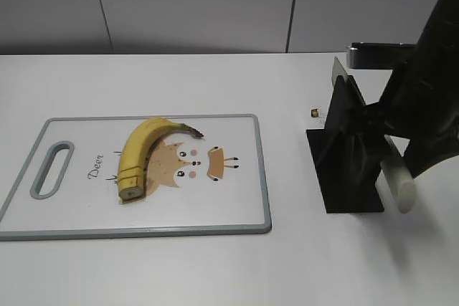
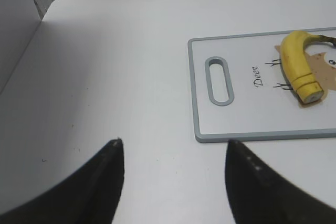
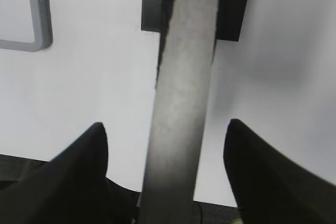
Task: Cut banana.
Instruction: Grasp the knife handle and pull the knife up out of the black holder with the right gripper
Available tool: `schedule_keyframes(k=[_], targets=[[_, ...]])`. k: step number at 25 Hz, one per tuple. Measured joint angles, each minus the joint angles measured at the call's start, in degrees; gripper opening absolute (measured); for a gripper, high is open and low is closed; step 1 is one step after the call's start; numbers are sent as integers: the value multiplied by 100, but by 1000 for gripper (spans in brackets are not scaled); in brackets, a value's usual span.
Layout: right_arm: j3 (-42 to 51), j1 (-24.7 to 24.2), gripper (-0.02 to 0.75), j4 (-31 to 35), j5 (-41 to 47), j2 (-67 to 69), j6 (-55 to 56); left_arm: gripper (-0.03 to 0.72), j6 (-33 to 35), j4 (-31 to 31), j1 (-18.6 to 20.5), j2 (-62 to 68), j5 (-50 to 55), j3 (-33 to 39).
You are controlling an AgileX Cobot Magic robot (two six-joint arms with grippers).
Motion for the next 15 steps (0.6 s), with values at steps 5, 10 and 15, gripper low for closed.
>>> schedule_keyframes(k=[5,10,15], targets=[[0,0,484,-11,-70,148,0,588,0,0,0,0,0,0],[0,0,375,-11,-24,216,0,588,0,0,0,0,0,0],[0,0,165,-29,165,222,49,588,0,0,0,0,0,0]])
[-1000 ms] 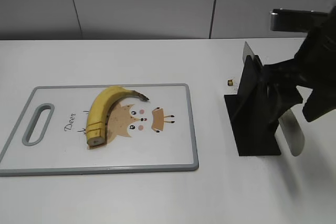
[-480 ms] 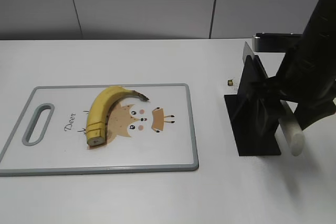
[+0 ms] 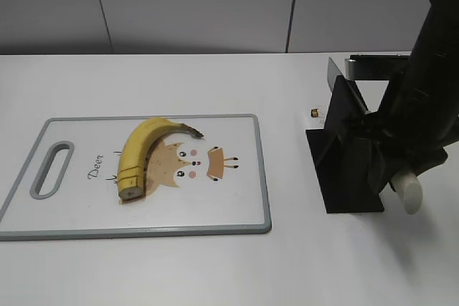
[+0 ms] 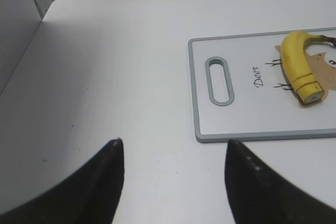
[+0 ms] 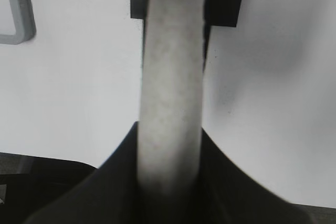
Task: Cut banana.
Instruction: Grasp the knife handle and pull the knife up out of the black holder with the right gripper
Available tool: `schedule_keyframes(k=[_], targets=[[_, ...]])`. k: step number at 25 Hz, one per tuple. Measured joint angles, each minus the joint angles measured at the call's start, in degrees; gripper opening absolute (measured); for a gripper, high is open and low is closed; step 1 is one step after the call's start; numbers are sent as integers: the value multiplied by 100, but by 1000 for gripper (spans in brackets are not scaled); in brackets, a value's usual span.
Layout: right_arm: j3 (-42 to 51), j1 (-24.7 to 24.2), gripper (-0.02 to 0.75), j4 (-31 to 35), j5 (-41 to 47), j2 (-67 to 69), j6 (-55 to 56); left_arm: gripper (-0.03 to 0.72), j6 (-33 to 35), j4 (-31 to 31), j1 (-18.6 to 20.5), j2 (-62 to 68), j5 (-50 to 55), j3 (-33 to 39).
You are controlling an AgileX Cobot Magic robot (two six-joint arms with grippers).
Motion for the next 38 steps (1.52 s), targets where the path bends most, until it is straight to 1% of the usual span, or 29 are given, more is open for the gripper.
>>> schedule_keyframes(k=[11,21,28,33,38], targets=[[0,0,165,12,47,-7,16,585,0,0,0,0,0,0],[-107,0,165,22,342,-471,22,576,0,0,0,0,0,0],[-732,0,164,-72,658,-680,59,576,0,0,0,0,0,0],[-1460,0,162,-278,719,-680,59,576,0,0,0,0,0,0],[-2127,0,163,-315,741,-707,59,576,0,0,0,0,0,0]])
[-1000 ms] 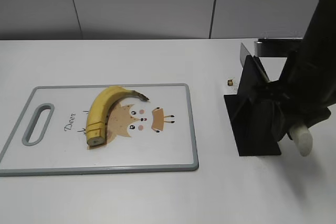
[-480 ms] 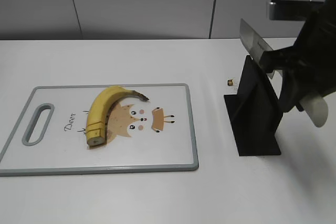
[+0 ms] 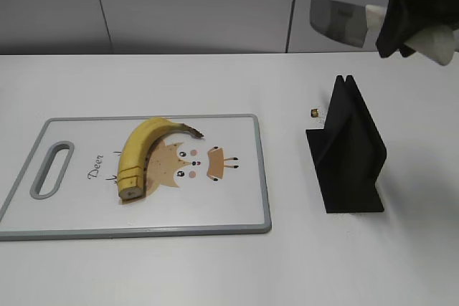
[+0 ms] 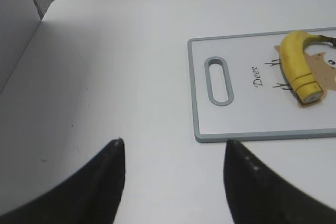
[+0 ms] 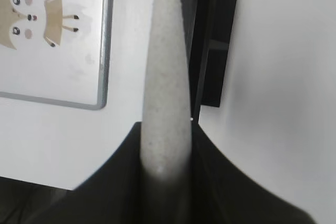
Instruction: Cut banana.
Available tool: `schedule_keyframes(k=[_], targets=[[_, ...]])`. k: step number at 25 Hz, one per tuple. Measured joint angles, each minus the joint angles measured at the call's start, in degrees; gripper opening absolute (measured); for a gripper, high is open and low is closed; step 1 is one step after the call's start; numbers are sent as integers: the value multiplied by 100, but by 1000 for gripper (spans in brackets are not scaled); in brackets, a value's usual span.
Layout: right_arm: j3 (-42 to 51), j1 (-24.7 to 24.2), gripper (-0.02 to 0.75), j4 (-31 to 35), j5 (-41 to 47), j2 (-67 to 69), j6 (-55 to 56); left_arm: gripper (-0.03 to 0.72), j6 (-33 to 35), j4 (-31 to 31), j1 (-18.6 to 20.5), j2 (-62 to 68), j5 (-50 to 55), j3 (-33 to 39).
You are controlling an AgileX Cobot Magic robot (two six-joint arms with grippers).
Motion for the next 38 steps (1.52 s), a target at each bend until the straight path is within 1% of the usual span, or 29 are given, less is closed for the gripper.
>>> schedule_keyframes(k=[6,11,16,20,22,24,27,30,35,38], targets=[[-398,0,163,-95,8,-4,0,574,0,0,0,0,0,0],[-420,0,163,-153,21,-4,-85,559,0,0,0,0,0,0],[-434,0,163,-459,32,-4,-185,554,0,2,0,140,11,-34],[-642,0,163,-555,49,-4,-946,554,0,2,0,774,-192,-339],[-846,0,163,-555,53,46,-1280,553,14,-6,0,1214,-508,-536],[-1111,0,163,-492,53,172,-1639,553,169,-90,0,1642,-899,-704],[-1460,0,163,-170,53,494,-2158,553,597,-399,0,2343,-1503,-957],[-1742,0,163,151,53,807,-2804,555,1281,-812,0,3098,-1778,-1302],[-1935,0,163,579,53,1113,-4375,584,2436,-1553,0,4267,-1829,-1954],[-1935,0,163,878,43,1234,-5405,591,3355,-2050,0,4983,-1554,-2384]])
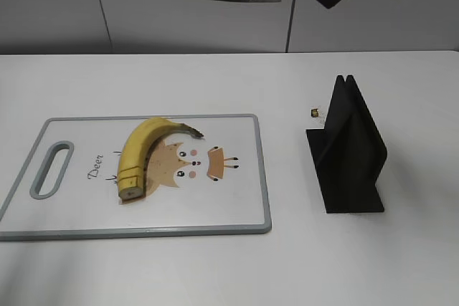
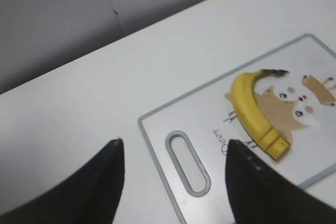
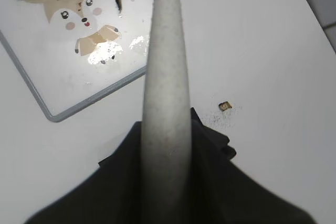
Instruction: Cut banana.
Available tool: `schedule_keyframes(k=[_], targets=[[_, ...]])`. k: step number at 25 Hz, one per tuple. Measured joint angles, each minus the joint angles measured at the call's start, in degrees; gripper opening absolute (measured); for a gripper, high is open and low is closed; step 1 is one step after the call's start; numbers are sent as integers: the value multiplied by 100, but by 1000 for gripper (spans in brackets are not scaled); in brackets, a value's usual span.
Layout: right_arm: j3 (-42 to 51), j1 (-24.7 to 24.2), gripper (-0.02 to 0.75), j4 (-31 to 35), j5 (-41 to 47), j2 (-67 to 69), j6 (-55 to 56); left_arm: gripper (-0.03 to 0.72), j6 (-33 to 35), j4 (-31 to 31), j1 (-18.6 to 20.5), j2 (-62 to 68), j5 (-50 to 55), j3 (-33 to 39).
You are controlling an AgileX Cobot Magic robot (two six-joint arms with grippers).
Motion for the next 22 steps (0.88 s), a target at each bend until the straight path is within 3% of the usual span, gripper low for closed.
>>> schedule_keyframes(k=[6,12,18,22], targets=[[-37,0,163,437,-60,238,-1597,591,2207,-1003,-17,1335,1279,-1021],[-87,165,163,1068,-116,582,-2651,591,3518,-1357,-17,2252,1737,-1771],[-105,352,163,1179,-140,974,-3079,591,3776,-1621,-39,2969,2148,-2278],[-168,391,163,1483,-168,1193,-3190,591,3793,-1428,-309,3327,2127,-2520]])
